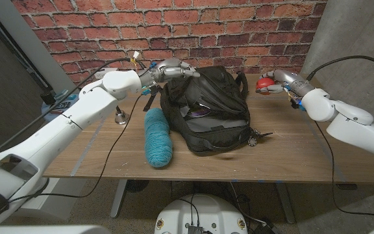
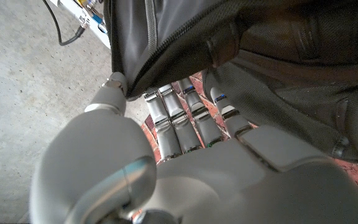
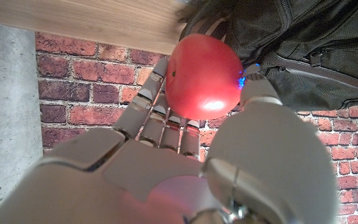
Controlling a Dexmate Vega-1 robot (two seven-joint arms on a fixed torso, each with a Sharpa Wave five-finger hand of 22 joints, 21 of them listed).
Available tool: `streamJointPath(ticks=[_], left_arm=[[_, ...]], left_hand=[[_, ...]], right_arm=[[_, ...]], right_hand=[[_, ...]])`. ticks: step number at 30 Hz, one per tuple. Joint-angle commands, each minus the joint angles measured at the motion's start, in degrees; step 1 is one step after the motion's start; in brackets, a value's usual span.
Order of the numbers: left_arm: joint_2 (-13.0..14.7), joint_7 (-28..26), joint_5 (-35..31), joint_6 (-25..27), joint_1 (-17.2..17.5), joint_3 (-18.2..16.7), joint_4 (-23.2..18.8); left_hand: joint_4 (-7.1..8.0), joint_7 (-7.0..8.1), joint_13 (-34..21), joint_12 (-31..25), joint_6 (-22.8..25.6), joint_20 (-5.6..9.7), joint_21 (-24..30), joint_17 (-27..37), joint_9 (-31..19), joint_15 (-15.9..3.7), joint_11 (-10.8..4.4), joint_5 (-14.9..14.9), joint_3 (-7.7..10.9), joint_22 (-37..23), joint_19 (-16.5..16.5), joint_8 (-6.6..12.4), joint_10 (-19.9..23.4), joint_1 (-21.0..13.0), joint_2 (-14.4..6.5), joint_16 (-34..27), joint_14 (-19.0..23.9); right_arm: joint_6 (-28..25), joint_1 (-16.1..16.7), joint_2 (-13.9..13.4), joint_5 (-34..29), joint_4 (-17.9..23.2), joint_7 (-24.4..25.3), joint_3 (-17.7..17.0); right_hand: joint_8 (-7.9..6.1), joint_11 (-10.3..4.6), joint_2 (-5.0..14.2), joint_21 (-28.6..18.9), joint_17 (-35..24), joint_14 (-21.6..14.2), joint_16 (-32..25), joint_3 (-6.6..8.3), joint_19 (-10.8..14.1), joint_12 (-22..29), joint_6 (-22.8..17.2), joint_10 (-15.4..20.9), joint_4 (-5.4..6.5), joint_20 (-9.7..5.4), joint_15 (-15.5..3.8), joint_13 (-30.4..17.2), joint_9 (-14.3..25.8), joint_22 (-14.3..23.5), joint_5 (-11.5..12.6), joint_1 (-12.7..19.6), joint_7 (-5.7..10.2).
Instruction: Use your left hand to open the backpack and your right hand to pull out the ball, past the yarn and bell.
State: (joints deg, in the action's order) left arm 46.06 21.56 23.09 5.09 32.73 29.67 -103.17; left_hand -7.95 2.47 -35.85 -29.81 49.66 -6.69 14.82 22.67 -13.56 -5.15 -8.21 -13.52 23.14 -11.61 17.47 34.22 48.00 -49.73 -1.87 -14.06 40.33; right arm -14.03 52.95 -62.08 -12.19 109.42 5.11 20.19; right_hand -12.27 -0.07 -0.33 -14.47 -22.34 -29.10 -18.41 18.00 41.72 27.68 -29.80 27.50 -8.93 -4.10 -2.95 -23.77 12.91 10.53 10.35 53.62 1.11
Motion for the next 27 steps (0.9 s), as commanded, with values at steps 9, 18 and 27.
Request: streamJointPath(ticks=[9,18,27], left_arm=[[2.12,11.07,3.39,1.43,-4.45,2.34,3.27],[2.34,13.08,3.87,2.55,-5.46,2.91,3.56],[2.33,11.9,4.52,2.16,-4.47,2.2,3.49]], left_hand=[[0.84,-0.43,-0.62,3.67,-8.92,-1.93,-0.9,-0.14,0.28,2.99,2.79,0.46,-1.12,-0.27,-2.9,-4.3,-10.98,-1.09,-4.25,2.24,-5.77],[1.0,0.26,-0.35,6.37,-14.07,-2.8,-1.46,-0.64,0.54,4.76,4.69,0.64,-1.78,-0.27,-4.81,-7.31,-17.18,0.94,-4.06,3.12,-10.37],[0.85,0.75,1.02,9.87,-19.36,-3.25,-1.42,-1.88,0.83,6.57,6.12,0.78,-1.79,-0.25,-5.22,-10.47,-22.75,2.36,-4.08,3.59,-14.57]], right_arm=[[-0.21,-1.3,1.34,0.73,-1.73,0.37,1.95],[-0.36,-1.53,1.71,1.13,-2.12,0.47,2.4],[0.04,-2.14,2.26,1.33,-3.24,0.57,3.07]], right_hand=[[0.19,-0.62,0.8,0.17,-0.2,-0.65,0.27,0.33,0.59,0.08,-0.46,0.53,0.0,-3.66,-5.45,-0.23,0.28,0.15,0.28,0.58,-0.01],[0.23,-0.69,0.77,0.21,-0.27,-0.64,0.48,0.33,0.56,0.11,-0.44,0.49,0.05,-3.63,-5.53,-0.22,0.29,0.14,0.28,0.56,0.01],[0.27,-0.7,0.8,0.24,-0.48,-0.65,0.5,0.25,0.56,0.14,-0.4,0.48,0.08,-3.6,-5.51,-0.21,0.29,0.14,0.26,0.59,0.01]])
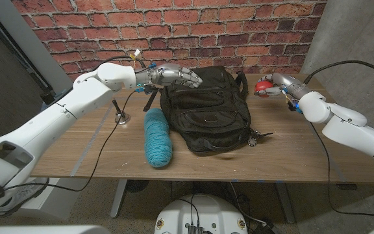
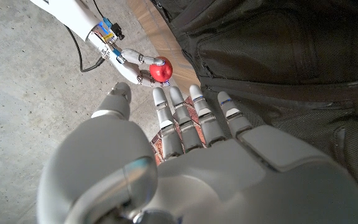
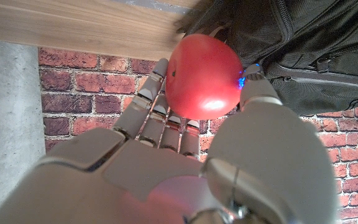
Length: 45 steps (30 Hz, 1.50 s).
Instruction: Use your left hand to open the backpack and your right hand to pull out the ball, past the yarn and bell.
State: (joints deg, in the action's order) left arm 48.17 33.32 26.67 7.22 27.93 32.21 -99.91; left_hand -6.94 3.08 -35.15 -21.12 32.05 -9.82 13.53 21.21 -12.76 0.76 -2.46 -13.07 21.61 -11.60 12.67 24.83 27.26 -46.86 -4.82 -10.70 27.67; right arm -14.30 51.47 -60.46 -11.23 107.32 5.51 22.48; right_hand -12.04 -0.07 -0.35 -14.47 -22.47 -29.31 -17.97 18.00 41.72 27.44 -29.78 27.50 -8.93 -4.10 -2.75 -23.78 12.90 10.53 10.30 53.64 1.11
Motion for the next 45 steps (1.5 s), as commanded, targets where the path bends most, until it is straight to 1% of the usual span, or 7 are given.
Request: streamJointPath(ticks=[1,11,15,20,24,32,45], left_arm=[[0.26,-0.26,1.07,0.04,0.62,-0.54,0.08],[0.47,-6.47,2.66,-0.77,4.91,-3.27,-1.99],[-0.09,-10.53,3.5,-2.05,7.63,-4.9,-2.8],[-1.08,-15.25,4.42,-3.43,10.62,-6.54,-3.57],[-2.83,-18.23,6.11,-5.36,12.85,-7.8,-3.08],[-4.68,-21.81,6.65,-7.85,14.86,-8.6,-2.39],[-5.12,-27.42,4.32,-9.85,17.46,-9.47,-3.01]], left_hand=[[-0.23,-0.06,0.53,1.59,-2.19,-0.14,-0.13,-0.68,0.11,0.85,0.47,0.36,-0.28,-0.26,-0.46,-1.45,-2.52,-0.33,-1.06,0.35,-2.78],[-0.35,-0.79,3.36,6.6,-5.51,-0.22,-0.02,-3.96,0.76,3.54,3.37,0.39,0.04,-0.14,-0.64,-5.08,-9.79,1.64,-1.72,0.85,-11.17],[-0.74,-0.86,4.13,7.61,-6.24,-0.09,-0.01,-4.96,0.85,4.07,3.45,0.33,0.2,-0.11,-0.67,-5.96,-11.32,1.67,-1.68,1.09,-13.77],[-0.24,-0.07,4.98,8.1,-8.89,-0.08,-0.01,-5.75,1.01,4.49,3.65,0.27,0.32,-0.11,-0.78,-7.69,-11.64,2.61,-2.43,0.55,-14.43],[2.18,-0.54,6.2,8.5,-10.67,-0.88,-0.03,-6.33,1.18,5.42,4.98,-0.05,0.86,-0.15,-1.14,-9.46,-11.72,5.39,-5.31,-0.11,-14.83],[3.9,-0.33,7.08,8.84,-12.2,-0.85,-0.13,-6.79,1.31,5.55,5.34,-0.21,1.0,-0.12,-1.56,-10.85,-12.06,7.76,-5.7,-0.27,-15.17],[4.76,0.46,8.47,9.63,-15.49,-0.8,-0.16,-7.81,1.53,5.58,5.85,-0.5,1.72,0.0,-1.7,-13.07,-13.65,9.65,-5.49,-0.01,-16.37]], right_arm=[[0.45,-0.77,0.67,0.39,-1.36,0.18,0.84],[2.26,-2.98,1.57,-0.09,-4.89,-0.31,2.33],[2.81,-3.92,2.0,-0.3,-6.2,-0.6,2.93],[3.04,-4.68,2.33,-0.39,-7.28,-0.83,3.38],[3.22,-5.13,2.38,-0.41,-7.93,-1.02,3.6],[3.22,-6.28,2.68,-0.55,-9.24,-1.54,4.15],[2.31,-8.45,3.61,-0.37,-11.28,-3.16,5.49]], right_hand=[[0.04,-0.77,0.79,0.24,-0.36,-0.46,0.07,0.24,0.56,0.39,-0.42,0.49,0.06,-3.61,-5.73,-0.2,0.29,0.14,0.3,0.58,0.01],[0.05,-0.8,0.79,0.27,-0.44,-0.49,0.21,0.3,0.55,0.39,-0.44,0.44,-0.03,-3.64,-5.82,-0.17,0.3,0.15,0.32,0.81,0.07],[0.06,-0.8,0.83,0.28,-0.52,-0.51,0.22,0.27,0.55,0.35,-0.41,0.38,0.03,-3.65,-5.82,-0.12,0.3,0.15,0.3,0.76,0.05],[0.04,-0.75,0.83,0.29,-0.56,-0.53,0.3,0.29,0.57,0.43,-0.49,0.56,0.01,-3.65,-5.68,-0.11,0.3,0.15,0.3,0.83,0.13],[0.04,-0.71,0.86,0.3,-0.65,-0.6,0.3,0.27,0.56,0.42,-0.5,0.49,0.03,-3.62,-5.74,-0.12,0.31,0.15,0.29,0.86,0.11],[0.04,-0.67,0.88,0.31,-0.68,-0.71,0.41,0.36,0.58,0.46,-0.52,0.51,-0.04,-3.64,-5.76,-0.11,0.31,0.15,0.3,1.06,0.14],[0.07,-0.65,0.91,0.36,-0.82,-0.58,0.62,0.37,0.55,0.43,-0.51,0.41,-0.03,-3.64,-5.72,-0.08,0.31,0.15,0.28,1.18,0.09]])
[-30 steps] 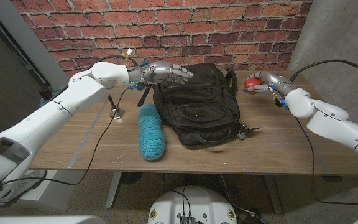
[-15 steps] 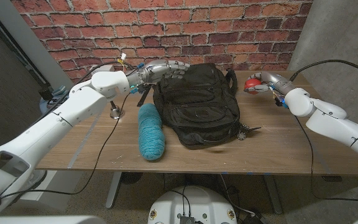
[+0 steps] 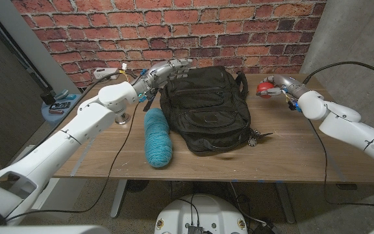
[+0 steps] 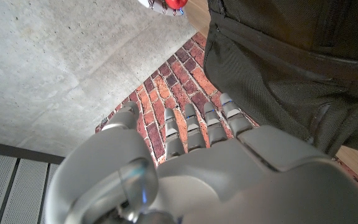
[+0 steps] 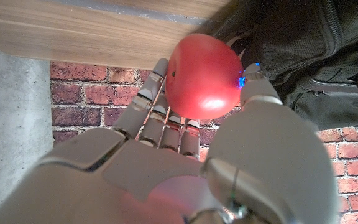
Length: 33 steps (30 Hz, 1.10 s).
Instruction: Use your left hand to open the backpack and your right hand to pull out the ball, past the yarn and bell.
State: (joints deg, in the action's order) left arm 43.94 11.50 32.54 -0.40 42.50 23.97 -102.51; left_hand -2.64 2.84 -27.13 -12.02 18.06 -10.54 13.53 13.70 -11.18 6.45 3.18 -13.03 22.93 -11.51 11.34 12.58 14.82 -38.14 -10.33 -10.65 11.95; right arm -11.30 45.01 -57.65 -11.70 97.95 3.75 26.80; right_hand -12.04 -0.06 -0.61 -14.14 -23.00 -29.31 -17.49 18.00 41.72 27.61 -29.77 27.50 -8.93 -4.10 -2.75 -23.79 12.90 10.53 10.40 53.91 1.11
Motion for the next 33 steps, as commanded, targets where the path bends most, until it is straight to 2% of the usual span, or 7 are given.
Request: streamJointPath(ticks=[1,11,14,33], left_arm=[[-0.94,-6.21,-1.73,-2.37,3.21,-1.37,-0.51],[-0.05,-11.7,-3.93,-2.38,6.04,-3.38,-2.28],[0.22,-12.82,-4.72,-2.34,6.59,-3.72,-2.6],[-0.75,-19.9,-8.79,-4.58,11.22,-5.55,-2.98]], left_hand=[[0.46,0.81,0.52,0.55,-1.71,-0.08,-0.16,-0.36,-0.04,-0.16,0.12,-0.57,0.46,-0.08,-0.38,-0.94,-1.29,0.98,0.04,0.0,-0.82],[0.27,1.42,1.56,1.24,-2.59,0.16,-0.27,-1.15,0.09,-0.25,-0.29,-0.86,1.27,0.03,-0.61,-1.48,-3.32,1.42,0.19,0.39,-2.32],[0.2,1.64,1.8,1.27,-2.72,0.19,-0.34,-1.32,0.12,-0.27,-0.83,-0.91,1.44,0.05,-0.77,-1.56,-3.57,1.5,0.22,0.37,-2.46],[-0.02,1.48,2.85,0.88,-1.7,0.39,-0.38,-1.95,0.16,-0.87,-1.4,-1.12,2.14,0.14,-0.85,-1.28,-3.22,1.92,0.32,0.03,-2.13]], right_arm=[[-0.77,-2.2,0.93,0.13,-2.13,-1.52,1.3],[-1.54,-3.8,1.61,0.65,-3.98,-2.58,2.22],[-1.73,-4.24,1.82,0.91,-4.6,-2.86,2.45],[-0.59,-6.83,3.69,2.53,-10.79,-3.3,4.13]], right_hand=[[0.06,-0.51,1.14,0.04,-0.28,-0.54,0.19,0.37,0.54,0.26,-0.54,0.4,-0.04,-3.62,-5.72,-0.06,0.32,0.15,0.18,0.93,0.12],[0.13,-0.59,1.18,0.11,-0.41,-0.32,0.37,0.34,0.41,0.15,-0.39,0.29,-0.01,-3.51,-5.61,0.08,0.31,0.15,0.16,0.98,-0.01],[0.17,-0.6,1.13,0.13,-0.4,-0.32,0.42,0.35,0.38,0.08,-0.3,0.17,-0.03,-3.46,-5.62,0.12,0.31,0.15,0.16,1.01,0.02],[0.2,-0.76,1.08,0.38,-0.71,0.07,0.69,0.19,-0.14,-0.13,-0.2,0.01,0.01,-3.3,-5.7,0.4,0.3,0.14,0.13,1.1,0.18]])
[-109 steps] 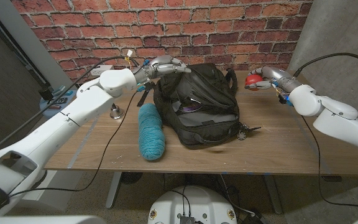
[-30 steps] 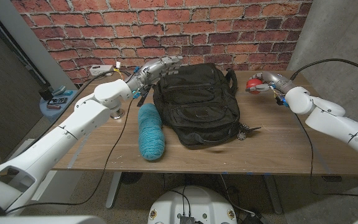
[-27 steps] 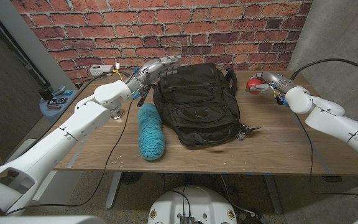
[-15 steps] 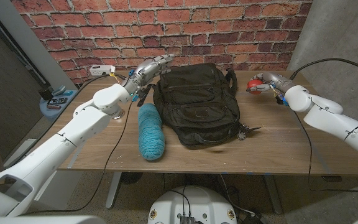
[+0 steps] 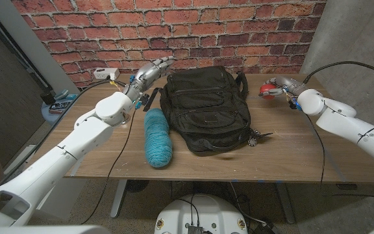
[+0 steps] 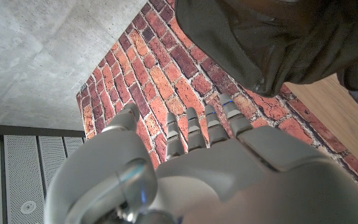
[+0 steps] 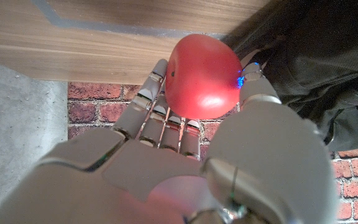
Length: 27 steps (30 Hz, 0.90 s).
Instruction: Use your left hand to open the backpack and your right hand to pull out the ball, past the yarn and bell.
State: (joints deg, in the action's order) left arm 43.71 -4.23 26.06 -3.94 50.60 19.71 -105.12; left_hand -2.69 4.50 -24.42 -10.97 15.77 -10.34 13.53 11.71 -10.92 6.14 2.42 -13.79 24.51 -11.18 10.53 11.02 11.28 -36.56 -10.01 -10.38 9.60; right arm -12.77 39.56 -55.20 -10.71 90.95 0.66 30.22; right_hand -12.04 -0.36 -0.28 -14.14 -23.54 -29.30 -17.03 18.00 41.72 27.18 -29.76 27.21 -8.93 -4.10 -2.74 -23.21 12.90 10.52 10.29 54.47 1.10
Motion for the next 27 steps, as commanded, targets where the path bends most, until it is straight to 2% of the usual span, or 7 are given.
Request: streamJointPath(ticks=[1,4,12,27], left_arm=[[-0.43,-4.26,-2.35,-0.9,3.3,-1.37,-0.36],[-0.75,-4.77,-1.87,-0.82,4.01,-1.72,-0.11],[-0.29,-6.35,-2.32,-0.3,5.86,-2.65,-0.73],[0.3,-7.55,-2.27,-0.32,7.7,-4.3,0.05]], left_hand=[[0.01,-0.19,0.18,-0.19,0.58,0.2,-0.36,0.02,-0.09,-0.58,-0.67,-0.36,0.59,-0.19,0.02,0.28,0.38,0.37,0.01,-0.26,0.26],[-0.09,-0.06,0.58,-0.3,0.8,0.24,-0.34,-0.19,-0.08,-0.64,-1.66,-0.43,0.87,-0.17,0.09,0.29,0.55,0.52,0.04,-0.3,0.33],[-0.22,-0.27,0.95,-0.37,0.98,0.19,-0.33,-0.36,-0.08,-0.74,-1.42,-0.52,1.17,-0.14,0.15,0.29,0.66,0.61,0.03,-0.37,0.5],[-0.53,0.01,1.86,-0.04,-0.05,0.89,-0.49,-0.68,-0.06,-1.04,-1.98,-0.66,1.72,-0.09,-0.22,-0.21,-0.51,0.99,0.24,-0.12,-0.25]], right_arm=[[1.14,-1.41,1.43,1.97,-4.27,-0.08,0.61],[1.25,-1.71,1.72,2.2,-5.3,0.26,0.81],[1.31,-2.87,2.38,2.2,-7.55,0.47,1.81],[0.87,-4.73,3.58,2.16,-10.4,0.11,3.54]], right_hand=[[0.2,-0.51,0.8,0.39,-0.21,0.14,0.25,0.19,-0.16,0.27,-0.2,0.26,0.05,-3.27,-5.71,-0.18,0.3,0.14,0.24,0.51,0.23],[0.19,-0.55,0.75,0.45,-0.24,0.2,0.29,0.17,-0.28,0.25,-0.22,0.21,0.01,-3.26,-5.7,-0.17,0.3,0.14,0.24,0.57,0.22],[0.19,-0.58,0.71,0.47,-0.2,0.16,0.45,0.22,-0.3,0.27,-0.22,0.33,0.0,-3.29,-5.65,-0.12,0.3,0.14,0.27,0.61,0.29],[0.18,-0.58,0.64,0.49,-0.14,-0.06,0.7,0.32,-0.3,0.25,-0.25,0.32,-0.01,-3.3,-5.66,-0.05,0.29,0.13,0.31,0.65,0.32]])
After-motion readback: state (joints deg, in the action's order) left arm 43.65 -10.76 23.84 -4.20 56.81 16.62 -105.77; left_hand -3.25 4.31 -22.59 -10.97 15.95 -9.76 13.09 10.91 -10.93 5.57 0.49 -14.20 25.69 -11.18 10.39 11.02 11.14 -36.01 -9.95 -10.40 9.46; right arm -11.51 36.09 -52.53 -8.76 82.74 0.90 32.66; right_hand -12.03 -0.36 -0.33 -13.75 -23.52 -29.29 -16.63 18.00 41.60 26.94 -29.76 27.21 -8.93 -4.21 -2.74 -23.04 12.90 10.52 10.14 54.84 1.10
